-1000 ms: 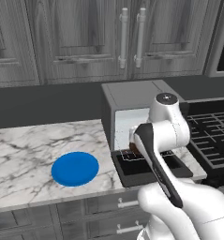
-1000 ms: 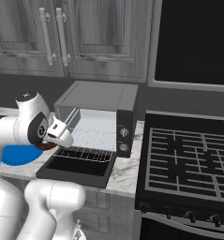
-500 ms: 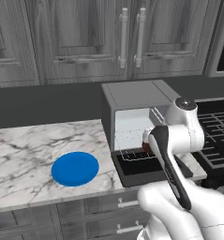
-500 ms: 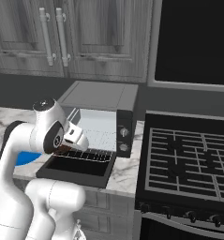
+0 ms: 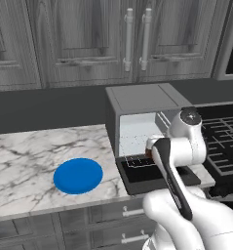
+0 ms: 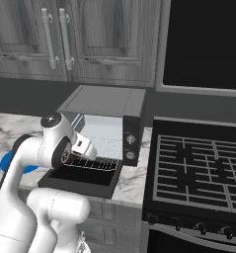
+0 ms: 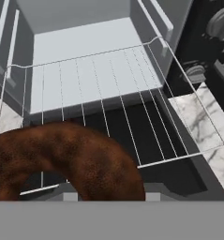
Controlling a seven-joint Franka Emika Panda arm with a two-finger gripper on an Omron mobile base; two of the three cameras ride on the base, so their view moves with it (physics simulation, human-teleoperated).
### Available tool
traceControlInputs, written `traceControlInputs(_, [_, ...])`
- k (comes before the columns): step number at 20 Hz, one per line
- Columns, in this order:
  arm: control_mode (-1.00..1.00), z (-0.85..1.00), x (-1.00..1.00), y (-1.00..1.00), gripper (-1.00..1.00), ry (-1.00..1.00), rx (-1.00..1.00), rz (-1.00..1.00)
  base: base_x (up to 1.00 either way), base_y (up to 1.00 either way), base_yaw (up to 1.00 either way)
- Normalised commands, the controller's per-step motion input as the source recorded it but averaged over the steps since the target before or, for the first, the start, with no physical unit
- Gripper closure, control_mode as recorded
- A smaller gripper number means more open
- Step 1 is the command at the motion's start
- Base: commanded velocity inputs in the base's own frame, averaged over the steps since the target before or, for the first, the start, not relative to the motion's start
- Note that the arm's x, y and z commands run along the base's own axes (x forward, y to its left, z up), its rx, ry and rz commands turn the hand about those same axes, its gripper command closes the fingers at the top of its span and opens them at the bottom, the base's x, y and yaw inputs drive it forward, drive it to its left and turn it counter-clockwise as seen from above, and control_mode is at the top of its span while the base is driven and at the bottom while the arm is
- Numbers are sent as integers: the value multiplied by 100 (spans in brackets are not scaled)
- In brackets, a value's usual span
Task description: Pick up the bagel from the plate, place it on the toaster oven rack, close the door, and set the timer.
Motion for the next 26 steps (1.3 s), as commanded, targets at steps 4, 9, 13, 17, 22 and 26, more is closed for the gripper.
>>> traceControlInputs(4, [-100,0,32,0,100,0,0,0,0,0,0])
traceControlInputs(9, [-100,0,32,0,100,0,0,0,0,0,0])
traceControlInputs(13, [-100,-1,25,-3,100,0,0,0,0,0,0])
traceControlInputs(17, [-100,-7,20,-8,100,0,0,0,0,0,0])
traceControlInputs(22, [-100,-14,19,-5,100,0,0,0,0,0,0])
traceControlInputs(26, [-100,-21,15,0,100,0,0,0,0,0,0])
